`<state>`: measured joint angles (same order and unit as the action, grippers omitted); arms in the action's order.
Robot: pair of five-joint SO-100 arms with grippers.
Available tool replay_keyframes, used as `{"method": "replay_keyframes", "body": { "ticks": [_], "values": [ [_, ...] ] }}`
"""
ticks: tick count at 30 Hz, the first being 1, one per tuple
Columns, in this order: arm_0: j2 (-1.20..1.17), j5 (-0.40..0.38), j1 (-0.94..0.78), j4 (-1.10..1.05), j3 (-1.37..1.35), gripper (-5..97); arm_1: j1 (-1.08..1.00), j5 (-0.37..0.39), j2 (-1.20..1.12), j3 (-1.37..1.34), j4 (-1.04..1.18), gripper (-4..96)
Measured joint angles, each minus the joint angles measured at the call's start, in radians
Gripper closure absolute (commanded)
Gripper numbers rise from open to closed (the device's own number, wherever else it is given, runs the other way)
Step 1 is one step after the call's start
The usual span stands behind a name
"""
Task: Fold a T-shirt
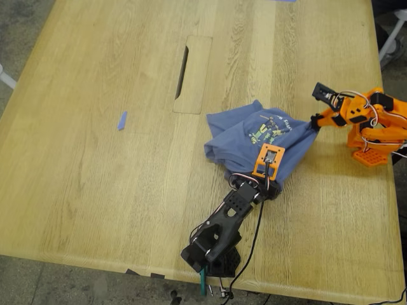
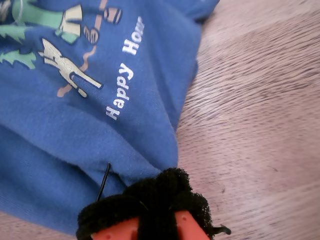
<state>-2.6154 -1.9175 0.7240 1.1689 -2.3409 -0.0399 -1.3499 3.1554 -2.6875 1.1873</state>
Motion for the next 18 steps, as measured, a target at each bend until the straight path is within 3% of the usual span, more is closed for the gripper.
{"method": "replay_keyframes", "body": {
  "ticks": [10, 12, 15, 18],
  "values": [
    [0.063, -0.014, -0.015, -0.192, -0.222, 91, 0.021, 0.002, 0.137, -0.345, -0.189, 91.5],
    [0.072, -0.014, -0.038, -0.222, -0.250, 82, 0.011, 0.002, 0.150, -0.379, -0.215, 91.3],
    [0.072, 0.009, -0.066, -0.255, -0.262, 60, -0.006, 0.002, 0.172, -0.393, -0.230, 86.7],
    [0.072, 0.034, -0.078, -0.275, -0.265, 49, -0.040, 0.009, 0.189, -0.393, -0.232, 75.7]
  ]
}}
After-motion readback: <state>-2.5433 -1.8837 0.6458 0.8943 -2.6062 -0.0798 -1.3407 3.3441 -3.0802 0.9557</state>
